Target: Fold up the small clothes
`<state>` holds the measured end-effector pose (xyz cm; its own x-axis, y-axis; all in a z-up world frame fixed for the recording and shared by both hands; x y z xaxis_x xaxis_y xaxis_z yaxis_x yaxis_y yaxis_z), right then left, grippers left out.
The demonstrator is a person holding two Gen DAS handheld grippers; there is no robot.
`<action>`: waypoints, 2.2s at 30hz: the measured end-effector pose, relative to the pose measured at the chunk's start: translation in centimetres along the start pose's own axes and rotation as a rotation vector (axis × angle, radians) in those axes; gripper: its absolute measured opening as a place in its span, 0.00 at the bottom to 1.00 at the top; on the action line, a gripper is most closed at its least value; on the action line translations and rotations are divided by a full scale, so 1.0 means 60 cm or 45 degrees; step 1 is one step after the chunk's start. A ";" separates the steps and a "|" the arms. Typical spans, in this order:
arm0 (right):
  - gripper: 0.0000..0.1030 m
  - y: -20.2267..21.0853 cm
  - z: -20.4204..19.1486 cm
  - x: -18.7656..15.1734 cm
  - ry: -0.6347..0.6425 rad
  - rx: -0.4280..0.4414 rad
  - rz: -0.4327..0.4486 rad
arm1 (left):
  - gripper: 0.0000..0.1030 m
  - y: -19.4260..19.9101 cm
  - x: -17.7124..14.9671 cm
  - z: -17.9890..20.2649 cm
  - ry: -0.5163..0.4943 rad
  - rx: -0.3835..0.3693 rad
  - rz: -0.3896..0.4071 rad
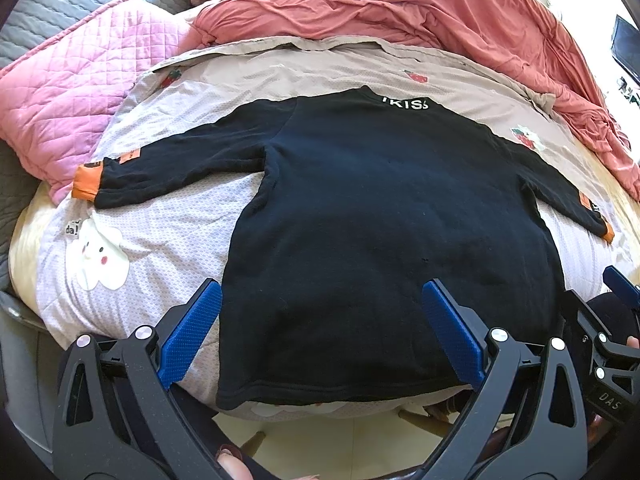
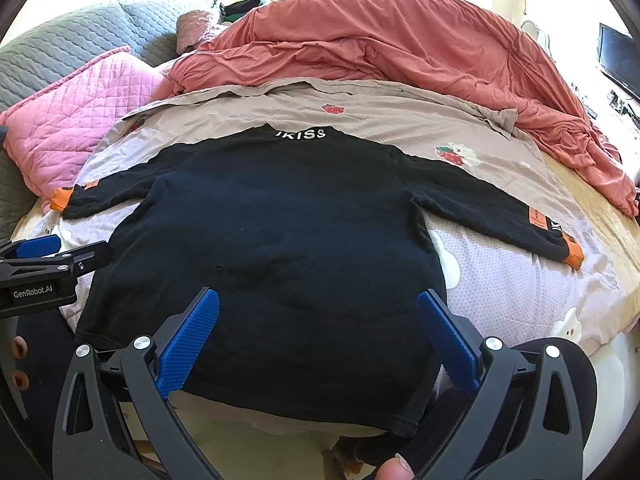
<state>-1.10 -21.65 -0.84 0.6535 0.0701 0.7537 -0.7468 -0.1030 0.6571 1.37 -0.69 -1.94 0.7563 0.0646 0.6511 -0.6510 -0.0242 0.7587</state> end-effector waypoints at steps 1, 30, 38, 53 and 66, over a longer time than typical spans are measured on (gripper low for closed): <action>0.96 0.000 0.001 0.000 0.000 0.002 0.000 | 0.92 0.000 0.000 -0.001 0.000 0.003 0.001; 0.96 0.002 0.000 0.000 0.001 -0.005 0.002 | 0.92 0.001 0.003 -0.001 0.001 0.003 0.004; 0.96 -0.004 0.006 0.009 -0.036 -0.002 -0.006 | 0.92 -0.006 0.004 0.003 0.011 -0.014 -0.006; 0.96 -0.048 0.062 0.098 -0.079 -0.079 0.075 | 0.92 -0.047 0.068 0.032 -0.005 -0.041 0.004; 0.96 -0.105 0.121 0.193 -0.176 -0.156 0.125 | 0.92 -0.079 0.161 0.051 -0.011 -0.010 0.060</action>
<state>12.05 -27.42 3.66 0.5814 -0.0717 0.8105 -0.8116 0.0197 0.5839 11.97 -2.99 0.83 0.7251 0.0550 0.6864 -0.6865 -0.0193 0.7268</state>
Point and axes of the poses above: each gripper's, at about its wrist camera, not at the fingertips, and y roughly against the way its jaws point, z to its right, x to its top, the point moved 3 cm from there along -y, roughly the way its jaws point, and after that the axes turned 8 degrees about z, right-handed, at the moved point
